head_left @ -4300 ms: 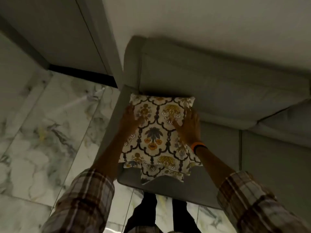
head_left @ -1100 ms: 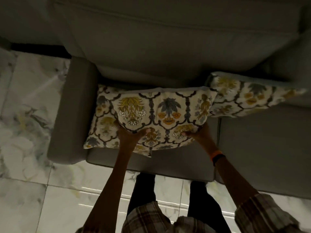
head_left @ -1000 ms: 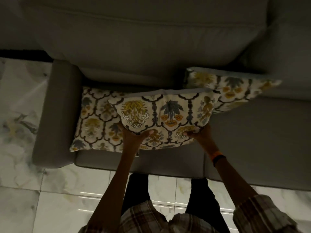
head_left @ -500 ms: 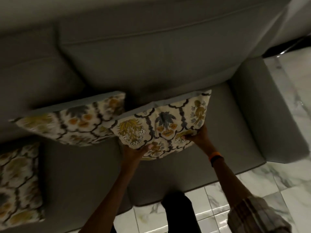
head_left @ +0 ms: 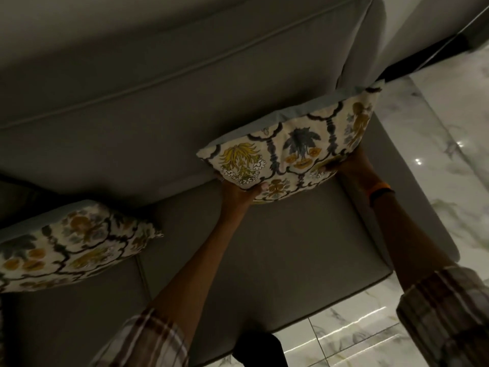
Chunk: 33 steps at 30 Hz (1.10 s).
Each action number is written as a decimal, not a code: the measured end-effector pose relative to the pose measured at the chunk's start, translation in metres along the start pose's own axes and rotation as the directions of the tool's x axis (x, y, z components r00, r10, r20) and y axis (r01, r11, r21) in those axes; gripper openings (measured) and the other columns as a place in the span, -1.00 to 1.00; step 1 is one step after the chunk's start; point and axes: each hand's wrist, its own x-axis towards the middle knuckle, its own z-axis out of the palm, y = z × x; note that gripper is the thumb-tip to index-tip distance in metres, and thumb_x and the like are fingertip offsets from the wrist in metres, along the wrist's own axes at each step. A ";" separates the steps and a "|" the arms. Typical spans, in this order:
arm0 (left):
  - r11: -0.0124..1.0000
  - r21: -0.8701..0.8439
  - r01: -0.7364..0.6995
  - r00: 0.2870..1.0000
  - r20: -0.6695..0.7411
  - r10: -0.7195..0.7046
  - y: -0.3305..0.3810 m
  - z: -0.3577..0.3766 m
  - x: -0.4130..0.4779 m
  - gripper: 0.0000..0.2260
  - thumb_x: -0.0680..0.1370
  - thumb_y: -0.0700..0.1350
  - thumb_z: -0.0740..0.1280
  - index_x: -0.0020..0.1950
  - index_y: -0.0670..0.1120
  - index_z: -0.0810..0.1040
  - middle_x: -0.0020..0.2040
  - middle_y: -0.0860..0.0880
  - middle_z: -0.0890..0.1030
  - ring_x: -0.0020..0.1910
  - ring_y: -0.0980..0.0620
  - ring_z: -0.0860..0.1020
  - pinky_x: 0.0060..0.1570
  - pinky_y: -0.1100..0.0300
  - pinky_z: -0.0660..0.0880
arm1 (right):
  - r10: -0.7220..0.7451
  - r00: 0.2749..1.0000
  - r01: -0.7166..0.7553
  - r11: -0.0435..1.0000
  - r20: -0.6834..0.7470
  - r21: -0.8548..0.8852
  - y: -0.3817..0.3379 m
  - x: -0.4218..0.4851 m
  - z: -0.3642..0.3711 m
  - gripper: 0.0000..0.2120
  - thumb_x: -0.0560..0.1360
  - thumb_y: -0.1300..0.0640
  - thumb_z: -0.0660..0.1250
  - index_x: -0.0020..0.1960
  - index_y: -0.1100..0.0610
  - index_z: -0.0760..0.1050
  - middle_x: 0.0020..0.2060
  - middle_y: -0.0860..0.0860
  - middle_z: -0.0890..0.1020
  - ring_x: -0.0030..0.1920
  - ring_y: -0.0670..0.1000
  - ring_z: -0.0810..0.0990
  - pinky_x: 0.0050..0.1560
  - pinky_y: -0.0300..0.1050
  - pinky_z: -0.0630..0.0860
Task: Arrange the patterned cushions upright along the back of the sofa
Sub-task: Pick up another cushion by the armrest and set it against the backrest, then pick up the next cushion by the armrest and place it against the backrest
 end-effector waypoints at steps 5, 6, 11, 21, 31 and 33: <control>0.998 -0.050 0.047 0.999 -0.007 -0.047 -0.020 0.028 0.028 -0.03 0.26 0.18 0.63 0.50 -0.18 0.29 0.43 -0.11 0.49 0.45 0.00 0.44 0.46 -0.12 0.39 | 0.115 0.993 -0.114 0.993 0.031 -0.030 0.026 0.036 -0.014 0.11 0.31 0.48 0.56 0.65 0.21 -0.02 0.62 0.17 0.20 0.60 0.17 0.20 0.62 0.11 0.09; 0.996 -0.058 0.065 0.998 -0.006 -0.066 -0.030 0.032 0.035 0.02 0.23 0.22 0.63 0.51 -0.17 0.25 0.44 -0.10 0.48 0.46 0.01 0.43 0.46 -0.12 0.39 | 0.134 0.991 -0.134 0.990 0.012 -0.032 0.030 0.038 -0.013 0.11 0.31 0.49 0.56 0.65 0.22 -0.03 0.62 0.18 0.19 0.60 0.17 0.20 0.60 0.05 0.11; 0.990 -0.064 0.125 0.990 -0.056 -0.129 -0.021 0.031 0.037 0.13 0.23 0.26 0.59 0.56 -0.19 0.07 0.52 -0.19 0.33 0.49 -0.08 0.36 0.41 0.26 0.39 | 0.140 0.988 -0.141 0.990 -0.073 -0.014 0.044 0.029 0.005 0.13 0.30 0.48 0.58 0.63 0.29 -0.07 0.62 0.22 0.16 0.60 0.16 0.19 0.51 -0.11 0.13; 0.831 0.547 0.100 0.992 0.008 -0.125 -0.057 -0.046 -0.055 -0.09 0.43 0.06 0.52 0.60 -0.10 0.04 0.55 -0.19 0.21 0.53 -0.18 0.26 0.46 0.00 0.34 | 0.347 0.908 -0.392 0.901 -0.235 -0.184 0.058 -0.096 0.150 -0.06 0.52 -0.13 0.46 0.66 0.17 0.01 0.62 0.19 0.16 0.61 0.25 0.14 0.59 0.25 0.16; 0.582 0.813 0.033 0.986 0.068 -0.151 -0.153 -0.266 -0.202 -0.15 0.47 0.16 0.41 0.60 -0.13 0.08 0.58 -0.21 0.19 0.56 -0.24 0.19 0.50 -0.19 0.24 | 0.066 0.980 0.056 0.817 0.190 -0.574 -0.013 -0.259 0.422 -0.16 0.51 -0.25 0.35 0.62 0.14 0.16 0.57 0.18 0.28 0.59 0.22 0.20 0.56 0.26 0.17; 0.554 0.832 0.029 0.994 0.033 -0.101 -0.176 -0.336 -0.237 -0.15 0.43 0.16 0.44 0.57 -0.16 0.16 0.54 -0.25 0.28 0.51 -0.29 0.29 0.43 -0.23 0.34 | 0.029 0.957 0.156 0.790 0.289 -0.593 -0.035 -0.300 0.491 -0.14 0.47 -0.25 0.33 0.61 0.16 0.19 0.55 0.20 0.32 0.58 0.24 0.23 0.53 0.28 0.20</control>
